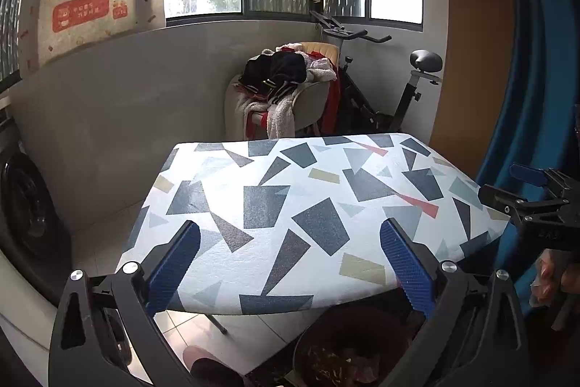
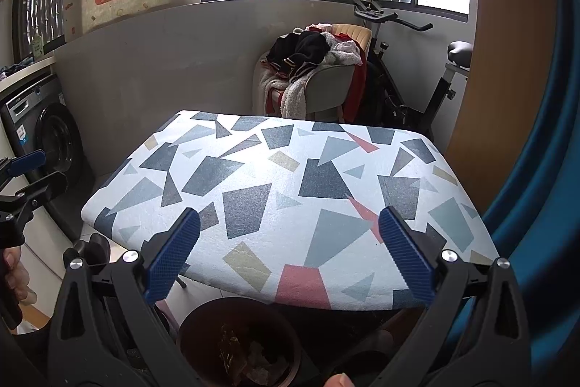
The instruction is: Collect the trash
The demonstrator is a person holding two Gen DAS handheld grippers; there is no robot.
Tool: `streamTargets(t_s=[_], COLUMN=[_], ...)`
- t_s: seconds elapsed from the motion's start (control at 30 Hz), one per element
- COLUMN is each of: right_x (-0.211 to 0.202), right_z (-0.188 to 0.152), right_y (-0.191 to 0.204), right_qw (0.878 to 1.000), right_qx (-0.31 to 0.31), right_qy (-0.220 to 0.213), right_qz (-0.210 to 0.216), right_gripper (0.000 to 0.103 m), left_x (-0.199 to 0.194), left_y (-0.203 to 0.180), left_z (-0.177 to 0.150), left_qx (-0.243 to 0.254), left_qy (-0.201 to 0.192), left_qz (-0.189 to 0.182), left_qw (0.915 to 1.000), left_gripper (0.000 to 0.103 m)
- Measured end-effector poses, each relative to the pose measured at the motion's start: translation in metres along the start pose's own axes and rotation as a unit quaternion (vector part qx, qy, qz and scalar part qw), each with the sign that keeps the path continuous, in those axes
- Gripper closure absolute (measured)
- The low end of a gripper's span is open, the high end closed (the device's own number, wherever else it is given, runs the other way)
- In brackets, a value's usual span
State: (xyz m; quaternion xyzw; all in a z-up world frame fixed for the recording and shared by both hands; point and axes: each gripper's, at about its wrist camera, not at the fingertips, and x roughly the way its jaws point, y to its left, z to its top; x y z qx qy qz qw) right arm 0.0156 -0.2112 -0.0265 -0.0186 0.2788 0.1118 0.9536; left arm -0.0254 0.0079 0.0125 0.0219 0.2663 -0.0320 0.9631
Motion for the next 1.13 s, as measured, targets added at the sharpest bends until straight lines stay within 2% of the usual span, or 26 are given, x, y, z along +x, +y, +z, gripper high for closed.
streamTargets(t_s=[1.13], right_x=[0.003], right_z=[-0.009], right_y=[0.01], right_qw=[1.0], right_qx=[-0.006], right_qy=[0.005], right_qz=[0.004], right_gripper=[0.006], left_x=[0.001], left_y=[0.002], left_z=[-0.007], left_qx=[-0.004], left_qy=[0.006], left_qz=[0.003], left_qw=[1.0], left_gripper=[0.006])
